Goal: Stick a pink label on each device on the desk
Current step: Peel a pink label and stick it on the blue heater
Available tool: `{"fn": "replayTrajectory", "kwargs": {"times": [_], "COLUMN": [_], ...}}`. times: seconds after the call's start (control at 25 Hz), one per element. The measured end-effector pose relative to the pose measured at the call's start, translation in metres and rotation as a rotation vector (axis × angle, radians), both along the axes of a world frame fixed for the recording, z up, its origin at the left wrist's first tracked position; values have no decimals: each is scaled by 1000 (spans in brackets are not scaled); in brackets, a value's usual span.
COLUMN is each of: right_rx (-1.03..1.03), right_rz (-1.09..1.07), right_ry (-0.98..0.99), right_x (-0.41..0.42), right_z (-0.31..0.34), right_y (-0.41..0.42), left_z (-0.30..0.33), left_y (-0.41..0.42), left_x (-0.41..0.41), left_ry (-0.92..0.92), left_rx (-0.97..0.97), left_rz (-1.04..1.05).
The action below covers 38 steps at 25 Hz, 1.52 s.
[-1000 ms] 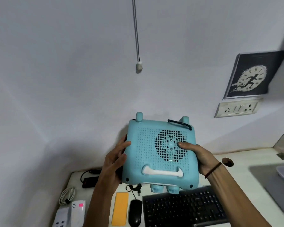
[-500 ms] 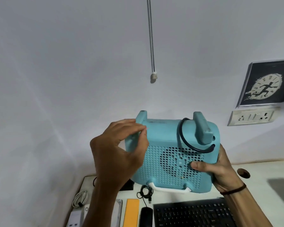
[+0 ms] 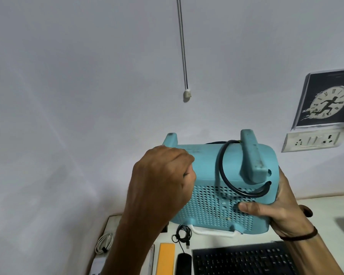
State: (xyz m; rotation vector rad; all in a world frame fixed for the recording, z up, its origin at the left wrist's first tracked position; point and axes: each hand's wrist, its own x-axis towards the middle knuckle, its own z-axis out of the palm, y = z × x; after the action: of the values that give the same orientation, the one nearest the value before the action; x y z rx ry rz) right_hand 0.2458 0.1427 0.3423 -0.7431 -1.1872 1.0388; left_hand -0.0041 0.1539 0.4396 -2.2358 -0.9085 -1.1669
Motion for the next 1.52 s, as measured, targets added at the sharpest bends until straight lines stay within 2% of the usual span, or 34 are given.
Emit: {"fn": "replayTrajectory", "kwargs": {"times": [0.12,0.2,0.28,0.4,0.52,0.76,0.88,0.96,1.24,1.4,1.48,1.52], "right_rx": [8,-1,-20,-26,6,70,37,3,-202,-314,-533,-646], "right_rz": [-41,-41,-23,14,18,-63,-65,-36,143,293,225,175], "right_ry": [-8,-6,13,49,34,-41,-43,-5,397,525,628,592], "right_x": [-1,-1,2,5,4,0,-1,-1,-1,13,16,14], "right_z": [-1,-5,-9,-12,-10,-5,-6,-12,-19,-21,-23,-32], "right_y": [-3,-4,-4,-5,-7,-14,-15,-13,-10,5,13,15], "left_z": [2,-1,-4,-5,-7,-20,-24,-30,-94,-121,-137,-143], "left_y": [-1,-5,-8,-4,5,7,14,21,38,36,40,38], "left_x": [-8,-13,-16,-17,-8,1,8,8,-30,-23,-23,-23], "left_ry": [119,94,-113,-627,-818,-912,-952,-932,-728,-957,-1042,-1058], "left_rx": [-146,-245,-393,-718,-1043,-1042,-985,-996,-1434,-1456,-1477,-1494], "left_rz": [-11,-79,-175,-116,-151,-131,-47,-100,-552,-558,-547,-538]}}
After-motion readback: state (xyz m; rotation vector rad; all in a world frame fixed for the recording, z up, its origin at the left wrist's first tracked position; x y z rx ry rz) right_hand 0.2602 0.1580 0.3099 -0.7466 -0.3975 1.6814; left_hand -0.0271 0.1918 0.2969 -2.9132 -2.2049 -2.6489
